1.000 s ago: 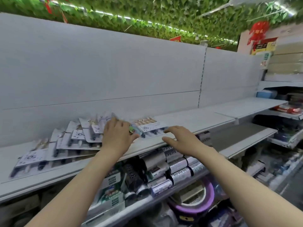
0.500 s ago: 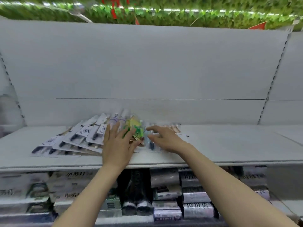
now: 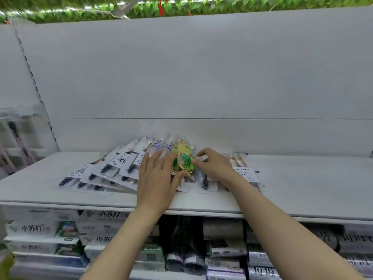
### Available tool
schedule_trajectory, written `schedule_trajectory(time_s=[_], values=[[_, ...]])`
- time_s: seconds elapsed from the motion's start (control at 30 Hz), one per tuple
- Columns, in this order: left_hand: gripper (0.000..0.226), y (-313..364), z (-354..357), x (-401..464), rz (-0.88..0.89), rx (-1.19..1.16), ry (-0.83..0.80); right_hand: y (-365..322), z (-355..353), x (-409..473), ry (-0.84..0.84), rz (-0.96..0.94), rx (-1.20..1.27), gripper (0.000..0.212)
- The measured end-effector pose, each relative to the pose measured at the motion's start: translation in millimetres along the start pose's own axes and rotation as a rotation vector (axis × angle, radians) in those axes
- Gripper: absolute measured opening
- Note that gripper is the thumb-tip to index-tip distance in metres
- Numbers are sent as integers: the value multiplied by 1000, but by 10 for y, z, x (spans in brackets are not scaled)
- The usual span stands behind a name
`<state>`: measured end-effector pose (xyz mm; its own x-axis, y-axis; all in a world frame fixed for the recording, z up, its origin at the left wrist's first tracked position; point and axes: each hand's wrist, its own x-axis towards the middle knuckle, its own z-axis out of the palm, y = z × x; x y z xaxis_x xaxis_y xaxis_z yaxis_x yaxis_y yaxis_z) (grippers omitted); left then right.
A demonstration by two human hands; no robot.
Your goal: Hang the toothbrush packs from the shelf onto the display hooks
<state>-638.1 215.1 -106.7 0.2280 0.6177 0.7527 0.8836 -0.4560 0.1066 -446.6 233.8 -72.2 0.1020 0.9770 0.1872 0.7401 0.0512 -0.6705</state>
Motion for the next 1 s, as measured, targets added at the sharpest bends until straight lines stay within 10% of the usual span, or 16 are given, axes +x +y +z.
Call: schedule_trajectory(time_s=[0.47,1.0], values=[[52,-72,64,109,-115,-224,154,67,36,95,0,10,618,91],[53,-25,131,256,-358,83,111,-3,-80,-131,-196,-125,1218,48]])
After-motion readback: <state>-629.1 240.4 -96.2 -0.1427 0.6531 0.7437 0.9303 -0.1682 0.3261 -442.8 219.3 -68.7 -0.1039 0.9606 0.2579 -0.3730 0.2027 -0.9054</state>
